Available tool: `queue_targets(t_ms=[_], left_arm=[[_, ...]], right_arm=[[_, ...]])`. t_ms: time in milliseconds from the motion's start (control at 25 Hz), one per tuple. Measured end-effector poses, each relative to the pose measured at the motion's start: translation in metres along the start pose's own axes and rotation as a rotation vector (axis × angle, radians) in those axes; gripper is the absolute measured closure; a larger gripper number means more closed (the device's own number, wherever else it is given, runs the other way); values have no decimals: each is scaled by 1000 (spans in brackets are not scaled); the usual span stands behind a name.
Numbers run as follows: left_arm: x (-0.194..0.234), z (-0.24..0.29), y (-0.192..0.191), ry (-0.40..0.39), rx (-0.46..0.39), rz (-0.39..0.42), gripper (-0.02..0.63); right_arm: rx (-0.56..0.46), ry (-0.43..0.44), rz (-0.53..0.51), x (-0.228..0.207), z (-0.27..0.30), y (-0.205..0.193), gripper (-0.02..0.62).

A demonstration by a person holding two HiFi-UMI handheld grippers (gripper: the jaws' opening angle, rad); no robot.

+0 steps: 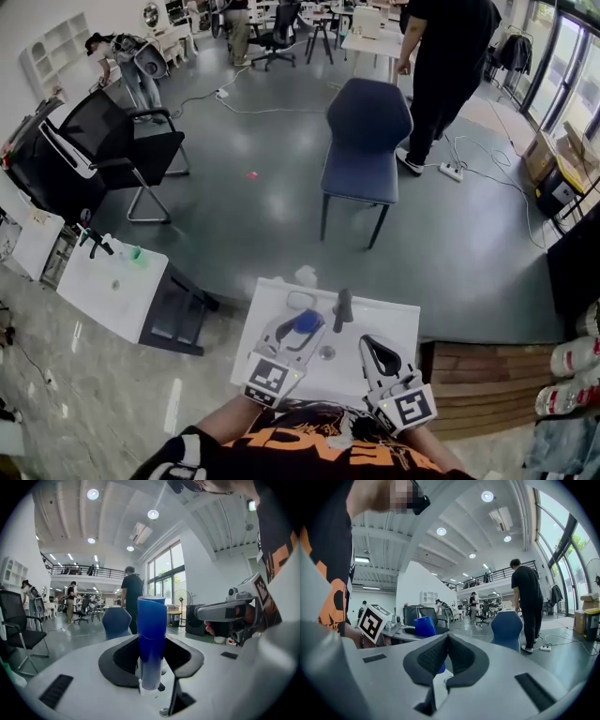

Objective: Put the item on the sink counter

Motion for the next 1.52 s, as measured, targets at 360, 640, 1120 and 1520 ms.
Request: queue_targets(t_ms=[360, 640, 1120, 1520], left_arm=[[54, 25, -36, 115, 52, -35, 440], [91, 40, -68, 156, 83, -31, 440], [149, 60, -137, 239, 152, -83, 440], [178, 75, -177, 255, 172, -123, 440]], right_arm=[[36, -3, -7, -7, 18, 11, 581], [64, 5, -22, 0, 31, 10, 581], [138, 35, -4, 20, 62, -4, 581], [175, 26, -19, 24, 81, -6, 581]])
Point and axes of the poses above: the fingertips, and each gripper's own axes: z forward along the fingers, x to its left, y out of its top, the point moved 4 cm from there along -z, backward along the fingers, and after that the axes turned 4 degrees about x, right-handed, at the moved point
